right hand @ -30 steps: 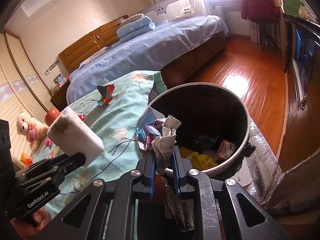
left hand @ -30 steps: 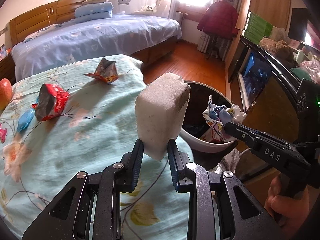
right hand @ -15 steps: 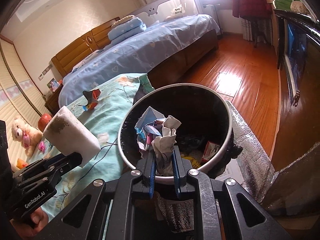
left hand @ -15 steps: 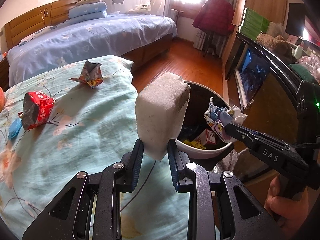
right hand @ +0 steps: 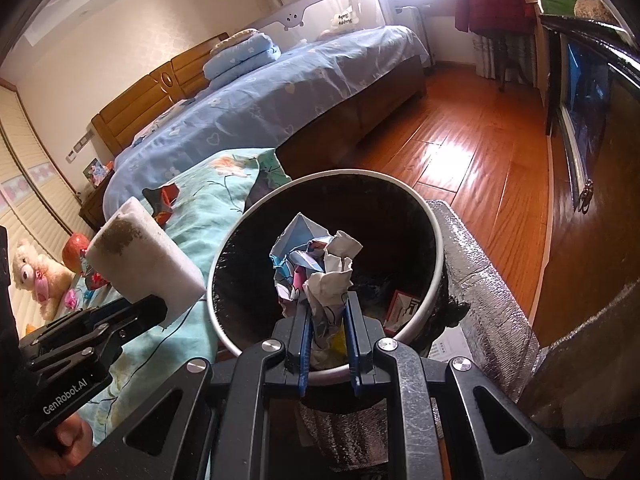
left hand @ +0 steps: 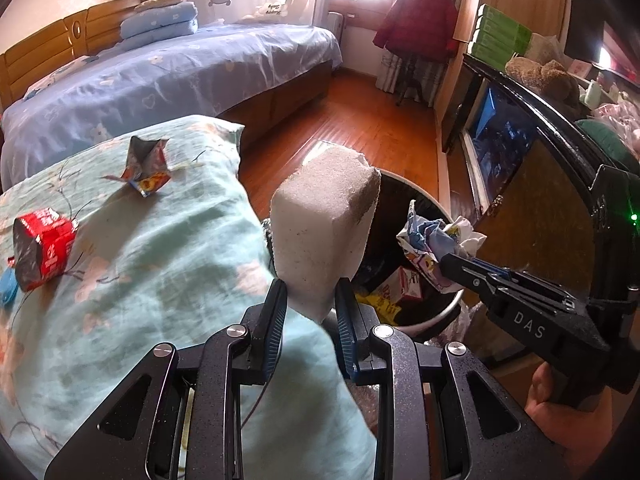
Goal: Collect trash
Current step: 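Carry the crumpled paper and foam block over the bin with both grippers, then open both grippers to drop the paper and foam block into the bin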
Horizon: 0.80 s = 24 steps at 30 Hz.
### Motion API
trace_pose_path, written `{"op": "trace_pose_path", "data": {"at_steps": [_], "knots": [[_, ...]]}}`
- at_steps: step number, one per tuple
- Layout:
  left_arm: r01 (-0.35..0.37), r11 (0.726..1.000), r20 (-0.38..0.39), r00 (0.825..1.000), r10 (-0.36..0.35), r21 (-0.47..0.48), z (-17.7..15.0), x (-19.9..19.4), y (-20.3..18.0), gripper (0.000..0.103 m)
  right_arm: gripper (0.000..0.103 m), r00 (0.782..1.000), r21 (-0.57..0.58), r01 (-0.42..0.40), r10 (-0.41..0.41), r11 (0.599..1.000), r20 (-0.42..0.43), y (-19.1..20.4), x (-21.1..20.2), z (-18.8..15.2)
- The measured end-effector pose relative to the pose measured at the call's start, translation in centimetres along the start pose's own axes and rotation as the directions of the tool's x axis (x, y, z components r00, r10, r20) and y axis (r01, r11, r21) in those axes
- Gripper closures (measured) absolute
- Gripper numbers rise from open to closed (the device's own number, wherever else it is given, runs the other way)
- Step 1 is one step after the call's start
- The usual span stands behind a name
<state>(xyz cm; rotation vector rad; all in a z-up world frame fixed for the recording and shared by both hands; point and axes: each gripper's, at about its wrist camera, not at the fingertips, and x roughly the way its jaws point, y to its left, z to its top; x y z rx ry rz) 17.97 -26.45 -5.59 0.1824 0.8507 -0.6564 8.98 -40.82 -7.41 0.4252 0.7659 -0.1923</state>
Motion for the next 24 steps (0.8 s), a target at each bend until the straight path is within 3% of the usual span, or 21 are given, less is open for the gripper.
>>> {"op": "trace_pose_path", "data": {"at_steps": [24], "knots": [[0.022, 1.0, -0.054, 0.998, -0.022, 0.012, 1.9, 3.0, -1.5, 0.076, 0.084, 1.0, 0.013, 0.023, -0.023, 1.0, -0.022, -1.6, 1.7, 2.2]]}}
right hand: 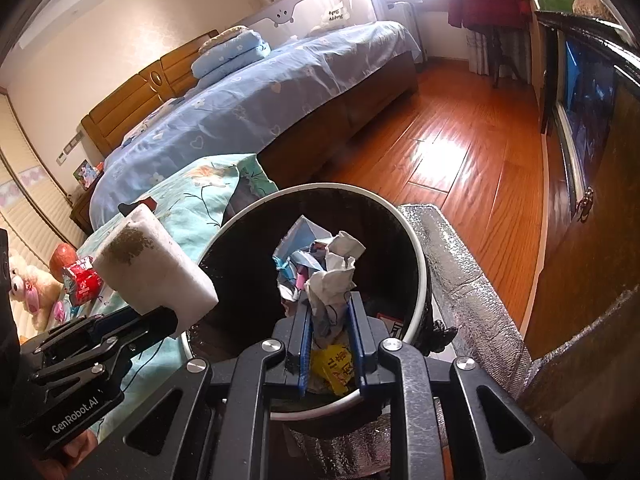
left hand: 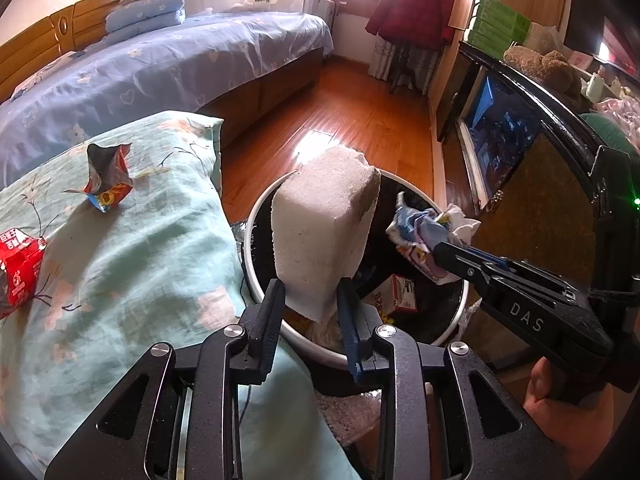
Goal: Collect trash
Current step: 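Open both grippers to drop the paper and foam block into the bin, then move both open grippers back toward the snack bags on the bed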
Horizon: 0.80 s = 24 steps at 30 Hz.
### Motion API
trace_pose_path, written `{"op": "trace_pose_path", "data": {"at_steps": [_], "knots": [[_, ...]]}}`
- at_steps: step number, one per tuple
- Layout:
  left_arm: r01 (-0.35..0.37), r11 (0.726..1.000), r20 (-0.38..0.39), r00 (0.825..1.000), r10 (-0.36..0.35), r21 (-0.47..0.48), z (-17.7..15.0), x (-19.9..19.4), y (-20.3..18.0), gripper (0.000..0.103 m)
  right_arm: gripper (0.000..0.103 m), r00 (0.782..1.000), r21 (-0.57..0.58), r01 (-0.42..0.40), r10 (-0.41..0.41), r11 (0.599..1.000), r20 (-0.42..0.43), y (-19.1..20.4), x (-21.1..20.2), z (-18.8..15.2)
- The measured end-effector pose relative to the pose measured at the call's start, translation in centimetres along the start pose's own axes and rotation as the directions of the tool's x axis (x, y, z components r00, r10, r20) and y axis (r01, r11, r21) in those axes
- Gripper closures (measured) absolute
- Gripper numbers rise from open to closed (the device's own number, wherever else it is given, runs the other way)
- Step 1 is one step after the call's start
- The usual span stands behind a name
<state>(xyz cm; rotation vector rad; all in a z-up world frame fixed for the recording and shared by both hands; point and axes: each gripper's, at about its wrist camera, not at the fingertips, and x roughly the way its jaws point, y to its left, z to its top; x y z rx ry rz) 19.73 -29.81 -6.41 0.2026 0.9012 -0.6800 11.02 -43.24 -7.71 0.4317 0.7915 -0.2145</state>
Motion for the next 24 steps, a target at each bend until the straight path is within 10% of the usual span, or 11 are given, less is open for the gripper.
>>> {"op": "trace_pose_path", "data": {"at_steps": [7, 15, 24], "knots": [[-0.013, 1.0, 0.011, 1.0, 0.013, -0.015, -0.6, -0.6, 0.5, 0.046, 0.062, 1.0, 0.026, -0.008, 0.008, 1.0, 0.012, -0.3, -0.4, 0.3], [-0.041, 0.995, 0.041, 0.998, 0.045, -0.087, -3.1, -3.3, 3.1, 0.038, 0.028, 0.998, 0.045, -0.062, 0.061, 0.997, 0.031, 0.3, -1.3, -0.1], [-0.105, 0.973, 0.06, 0.991, 0.12, -0.208, -6.3, -6.4, 8.2, 0.034, 0.016, 0.991, -0.005, -0.127, 0.127, 0.992, 0.033, 4.1, -1.6, -0.5]]}}
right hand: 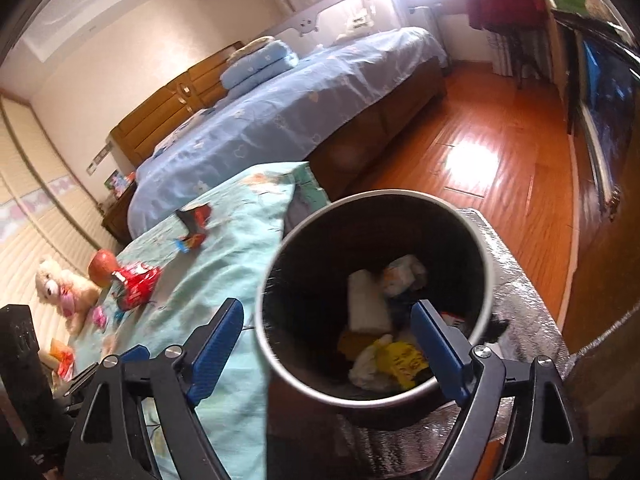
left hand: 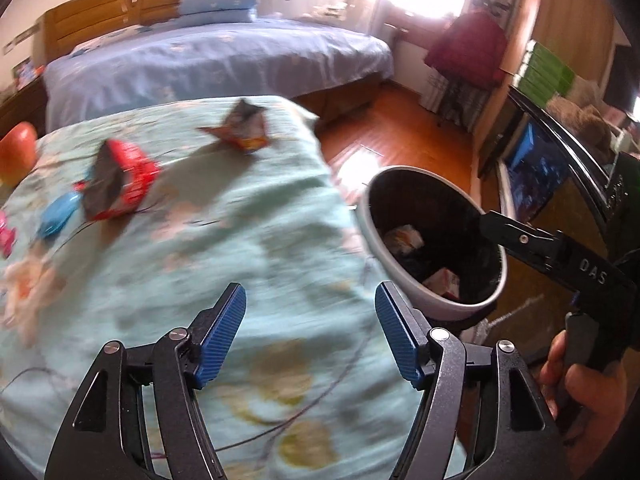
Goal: Collect trash
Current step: 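Move both open grippers back toward the snack bags on the bed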
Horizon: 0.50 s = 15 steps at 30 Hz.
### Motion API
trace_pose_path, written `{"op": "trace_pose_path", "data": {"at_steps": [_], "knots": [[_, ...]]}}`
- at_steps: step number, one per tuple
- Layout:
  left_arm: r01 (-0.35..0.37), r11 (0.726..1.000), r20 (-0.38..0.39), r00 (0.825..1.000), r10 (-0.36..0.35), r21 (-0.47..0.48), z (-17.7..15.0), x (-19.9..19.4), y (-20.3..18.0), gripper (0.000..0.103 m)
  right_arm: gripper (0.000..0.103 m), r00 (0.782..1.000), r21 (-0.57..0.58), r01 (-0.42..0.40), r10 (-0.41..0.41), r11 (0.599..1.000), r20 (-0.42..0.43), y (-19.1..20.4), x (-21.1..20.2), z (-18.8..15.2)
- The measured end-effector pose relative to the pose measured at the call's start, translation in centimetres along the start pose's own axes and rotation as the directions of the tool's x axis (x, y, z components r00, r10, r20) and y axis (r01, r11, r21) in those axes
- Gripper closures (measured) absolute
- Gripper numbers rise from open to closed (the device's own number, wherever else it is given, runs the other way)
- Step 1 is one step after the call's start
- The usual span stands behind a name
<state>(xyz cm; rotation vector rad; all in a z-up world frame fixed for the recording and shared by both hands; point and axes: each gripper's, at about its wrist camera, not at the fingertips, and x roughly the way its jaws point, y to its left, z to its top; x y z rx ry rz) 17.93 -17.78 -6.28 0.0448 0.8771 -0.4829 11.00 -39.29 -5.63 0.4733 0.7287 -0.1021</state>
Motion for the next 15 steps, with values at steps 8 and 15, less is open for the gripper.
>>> {"op": "trace_pose_path", "data": {"at_steps": [8, 15], "knots": [[-0.066, 0.993, 0.02, 0.997, 0.069, -0.101, -0.9, -1.6, 5.5, 0.034, 0.016, 0.998, -0.089, -0.045, 0.041, 0.995, -0.05, 4.7, 2.0, -0.8], [-0.114, 0.98, 0.02, 0.993, 0.119, -0.164, -1.6, -2.2, 9.3, 0.032, 0.016, 0.995, -0.135, -0.069, 0.059, 0.988, -0.079, 7.5, 4.1, -1.0]]}}
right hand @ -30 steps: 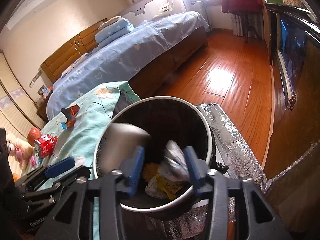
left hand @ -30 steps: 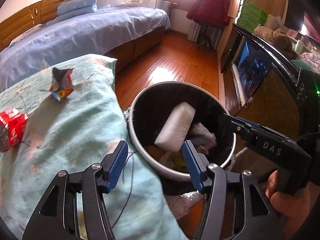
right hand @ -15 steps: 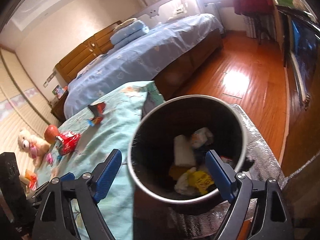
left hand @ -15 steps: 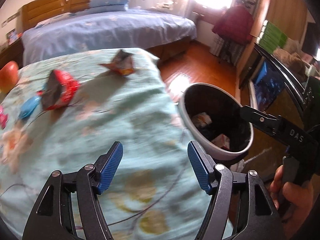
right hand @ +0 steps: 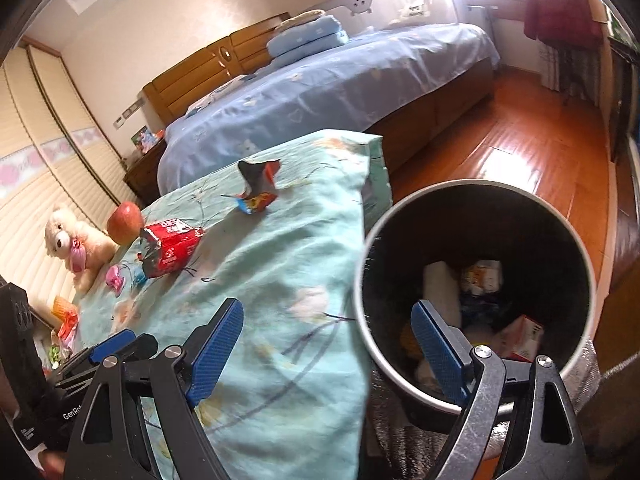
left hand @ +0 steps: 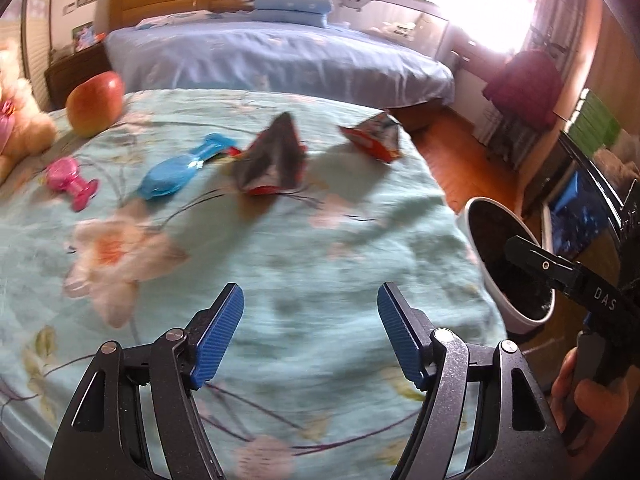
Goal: Collect trash
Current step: 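Move both open grippers back toward the snack bags on the bed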
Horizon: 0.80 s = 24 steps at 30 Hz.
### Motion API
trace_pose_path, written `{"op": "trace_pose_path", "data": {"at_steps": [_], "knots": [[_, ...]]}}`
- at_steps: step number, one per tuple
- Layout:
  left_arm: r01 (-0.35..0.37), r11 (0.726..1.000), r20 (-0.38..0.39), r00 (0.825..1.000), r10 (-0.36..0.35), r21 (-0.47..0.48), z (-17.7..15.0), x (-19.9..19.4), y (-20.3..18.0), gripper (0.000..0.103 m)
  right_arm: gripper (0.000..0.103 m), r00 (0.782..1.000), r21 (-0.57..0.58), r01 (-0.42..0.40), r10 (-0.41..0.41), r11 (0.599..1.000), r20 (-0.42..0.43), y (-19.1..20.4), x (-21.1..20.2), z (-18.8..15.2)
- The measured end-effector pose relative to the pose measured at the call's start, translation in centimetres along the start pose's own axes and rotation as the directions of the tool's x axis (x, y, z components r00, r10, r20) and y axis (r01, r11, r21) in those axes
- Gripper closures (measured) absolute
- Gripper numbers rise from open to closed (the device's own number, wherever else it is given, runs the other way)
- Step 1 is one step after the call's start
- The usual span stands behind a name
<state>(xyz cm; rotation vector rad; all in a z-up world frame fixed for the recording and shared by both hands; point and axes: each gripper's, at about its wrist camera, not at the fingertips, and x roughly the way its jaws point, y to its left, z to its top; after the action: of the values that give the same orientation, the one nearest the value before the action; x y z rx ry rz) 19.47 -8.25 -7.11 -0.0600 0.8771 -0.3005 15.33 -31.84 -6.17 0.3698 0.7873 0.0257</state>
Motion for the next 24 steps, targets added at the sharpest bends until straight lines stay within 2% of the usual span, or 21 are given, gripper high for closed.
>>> {"op": "trace_pose_path", "data": {"at_steps": [11, 24], "knots": [[-0.002, 0.999, -0.001, 1.0, 0.001, -0.04, 1.1, 0.7, 1.9, 0.03, 0.016, 0.999, -0.079, -0.038, 0.035, 0.996, -0.039, 3.9, 3.2, 1.6], [-0.016, 0.999, 0.012, 1.0, 0.016, -0.034, 5.6, 3.8, 2.4, 0.026, 0.016, 0.997, -0.102, -0.053, 0.047, 0.993, -0.059, 5.1, 8.8, 5.9]]}}
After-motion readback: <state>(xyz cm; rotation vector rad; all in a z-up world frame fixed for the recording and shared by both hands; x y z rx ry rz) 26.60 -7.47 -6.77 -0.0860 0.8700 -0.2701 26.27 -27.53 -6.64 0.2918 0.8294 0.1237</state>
